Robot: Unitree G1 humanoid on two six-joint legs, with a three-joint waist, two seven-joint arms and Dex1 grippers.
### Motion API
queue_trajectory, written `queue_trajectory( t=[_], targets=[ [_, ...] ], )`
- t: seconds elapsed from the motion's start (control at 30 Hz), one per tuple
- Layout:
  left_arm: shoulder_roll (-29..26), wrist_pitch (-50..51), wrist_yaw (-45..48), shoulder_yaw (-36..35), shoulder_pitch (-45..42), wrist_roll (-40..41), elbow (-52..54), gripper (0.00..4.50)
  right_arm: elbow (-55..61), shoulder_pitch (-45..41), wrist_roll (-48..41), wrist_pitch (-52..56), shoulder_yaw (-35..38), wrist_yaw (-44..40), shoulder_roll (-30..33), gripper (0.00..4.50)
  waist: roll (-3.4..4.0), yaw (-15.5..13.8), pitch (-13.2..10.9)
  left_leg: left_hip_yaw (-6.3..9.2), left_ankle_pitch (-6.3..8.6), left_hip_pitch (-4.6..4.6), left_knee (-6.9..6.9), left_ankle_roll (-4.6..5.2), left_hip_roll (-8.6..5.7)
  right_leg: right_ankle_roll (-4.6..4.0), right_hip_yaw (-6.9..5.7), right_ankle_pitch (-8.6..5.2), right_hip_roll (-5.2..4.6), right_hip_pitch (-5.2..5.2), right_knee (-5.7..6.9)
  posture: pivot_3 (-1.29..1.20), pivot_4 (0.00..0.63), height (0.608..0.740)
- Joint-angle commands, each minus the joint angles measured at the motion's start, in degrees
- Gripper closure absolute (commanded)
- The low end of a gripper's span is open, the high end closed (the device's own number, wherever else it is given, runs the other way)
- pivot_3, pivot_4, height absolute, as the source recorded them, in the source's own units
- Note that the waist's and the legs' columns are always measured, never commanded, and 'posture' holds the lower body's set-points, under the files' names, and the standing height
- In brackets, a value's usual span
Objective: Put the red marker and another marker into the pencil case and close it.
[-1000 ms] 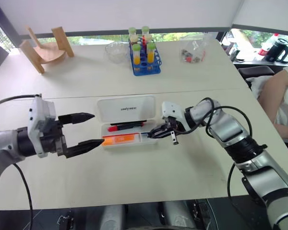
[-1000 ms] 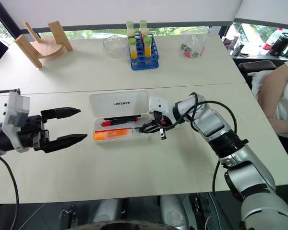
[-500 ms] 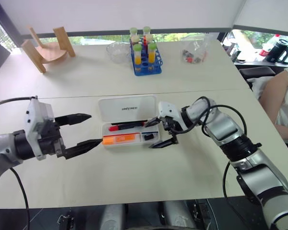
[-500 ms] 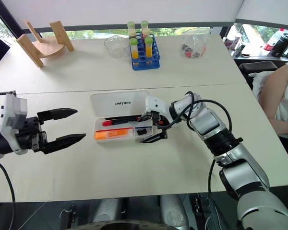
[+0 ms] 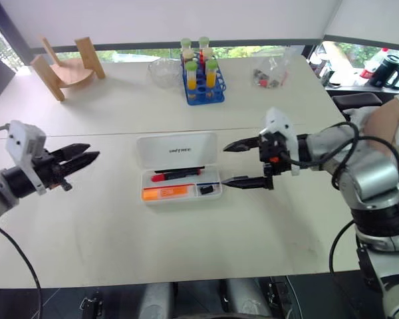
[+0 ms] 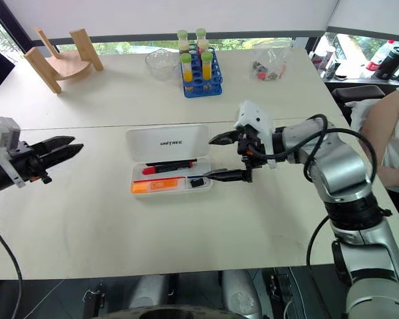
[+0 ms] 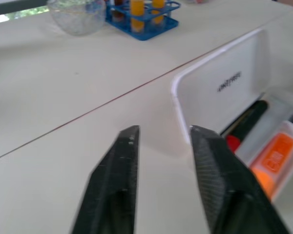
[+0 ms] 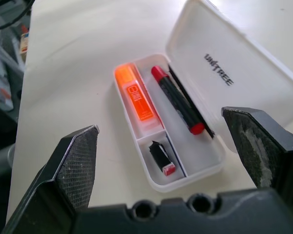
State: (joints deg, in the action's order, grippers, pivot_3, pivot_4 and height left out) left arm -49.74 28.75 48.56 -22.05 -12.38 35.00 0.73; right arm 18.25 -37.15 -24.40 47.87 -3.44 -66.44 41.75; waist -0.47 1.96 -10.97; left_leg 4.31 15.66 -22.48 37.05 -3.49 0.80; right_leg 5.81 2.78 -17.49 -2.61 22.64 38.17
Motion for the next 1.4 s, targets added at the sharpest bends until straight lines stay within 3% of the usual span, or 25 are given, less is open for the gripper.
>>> queue_trajectory(
  t=[0.03, 0.17, 0.33, 0.43, 0.57, 0.77, 0.97, 1.07, 1.13, 1.2, 1.4],
  targets=[
    [4.5, -10.1, 1.0, 9.2, -12.2, -9.9, -17.2, 4.48, 5.3, 1.4, -5.1, 3.9, 5.7, 4.1, 0.0, 0.00, -0.06, -1.0, 0.0, 0.03, 0.00, 0.01, 0.04, 0.00, -0.01, 0.00, -0.05, 0.01, 0.01, -0.02, 0.01, 0.00, 0.150, 0.740],
    [11.8, -18.1, 4.0, 14.0, -23.6, -14.5, -33.5, 4.48, 7.2, 3.9, -6.0, 4.8, 6.6, 7.3, 1.0, 0.00, -0.16, -1.3, 0.0, 0.03, 0.00, -0.09, 0.10, 0.00, -0.08, 0.02, -0.07, 0.02, -0.05, -0.05, -0.06, 0.00, 0.150, 0.740],
    [18.7, -22.8, 10.1, 14.6, -31.4, -13.9, -43.2, 4.48, 8.0, 5.5, -7.1, 5.3, 7.7, 10.4, 2.3, 0.00, -0.18, -0.9, 0.1, 0.04, -0.02, -0.73, 0.19, 0.00, -0.09, 0.05, -0.06, 0.04, -0.05, 0.64, 0.04, 0.00, 0.150, 0.740],
    [19.7, -16.7, 18.1, 14.7, -32.0, -9.8, -39.8, 4.48, 8.5, 6.9, -7.2, 4.9, 7.7, 11.2, 3.6, 0.00, -0.18, -0.6, 0.1, 0.05, -0.03, -0.83, 0.17, -0.01, -0.08, 0.05, -0.06, 0.03, -0.03, 0.77, 0.07, 0.00, 0.150, 0.740],
    [16.6, -6.2, 27.5, 18.6, -27.8, -7.5, -29.4, 4.48, 8.5, 7.5, -7.4, 4.4, 7.7, 12.1, 4.2, 0.00, -0.17, 0.1, 0.0, 0.05, -0.03, -0.84, 0.17, -0.01, -0.07, 0.05, -0.05, 0.03, -0.03, 0.77, 0.08, 0.00, 0.150, 0.740],
    [13.2, -0.3, 32.6, 24.0, -20.6, -8.0, -16.6, 4.48, 8.2, 7.2, -7.7, 3.5, 6.9, 12.8, 4.8, 0.00, -0.15, 0.5, 0.1, 0.13, -0.06, -0.80, 0.19, -0.05, -0.07, 0.05, -0.06, 0.03, -0.03, 0.70, 0.12, 0.00, 0.150, 0.740],
    [12.5, -5.9, 28.8, 33.6, -13.5, -18.7, -12.2, 4.48, 7.3, 6.6, -7.7, 2.8, 6.1, 13.0, 5.2, 0.00, -0.16, 0.2, 0.1, 0.16, -0.06, -0.79, 0.24, -0.06, -0.08, 0.05, -0.06, 0.04, -0.05, 0.64, 0.13, 0.00, 0.150, 0.740],
    [9.3, -10.6, 27.8, 38.9, -9.9, -26.0, -12.4, 4.48, 6.7, 6.5, -7.3, 2.2, 5.4, 12.8, 5.3, 0.00, 0.03, 0.1, 0.2, 0.13, -0.06, -0.58, 0.20, -0.05, -0.08, 0.05, -0.05, 0.03, -0.05, 0.43, 0.10, 0.00, 0.150, 0.740],
    [8.2, -10.0, 26.3, 37.3, -8.2, -25.4, -11.2, 4.48, 6.3, 6.3, -7.0, 1.6, 4.7, 12.5, 5.3, 0.00, 0.22, 0.5, 0.4, 0.09, -0.04, 0.05, 0.02, -0.03, -0.08, 0.04, -0.02, 0.01, -0.05, -0.13, -0.03, 0.00, 0.150, 0.740],
    [7.8, -6.1, 25.4, 31.8, -7.1, -19.2, -6.9, 4.48, 6.1, 6.0, -7.1, 1.4, 4.5, 12.4, 5.5, 0.00, 0.45, 0.7, 0.6, 0.00, 0.03, 0.43, -0.04, 0.09, -0.06, 0.04, 0.07, -0.01, -0.03, -0.48, -0.10, 0.00, 0.150, 0.740],
    [2.8, 7.3, 20.5, 13.6, 0.7, -3.5, 11.0, 4.48, 5.7, 6.8, -8.0, 1.2, 4.9, 10.8, 7.1, 0.00, 0.37, 0.6, 0.5, 0.01, 0.03, 0.24, 0.00, 0.10, 0.13, 0.03, 0.12, 0.00, 0.13, -0.19, 0.06, 0.00, 0.150, 0.740]
  ],
)
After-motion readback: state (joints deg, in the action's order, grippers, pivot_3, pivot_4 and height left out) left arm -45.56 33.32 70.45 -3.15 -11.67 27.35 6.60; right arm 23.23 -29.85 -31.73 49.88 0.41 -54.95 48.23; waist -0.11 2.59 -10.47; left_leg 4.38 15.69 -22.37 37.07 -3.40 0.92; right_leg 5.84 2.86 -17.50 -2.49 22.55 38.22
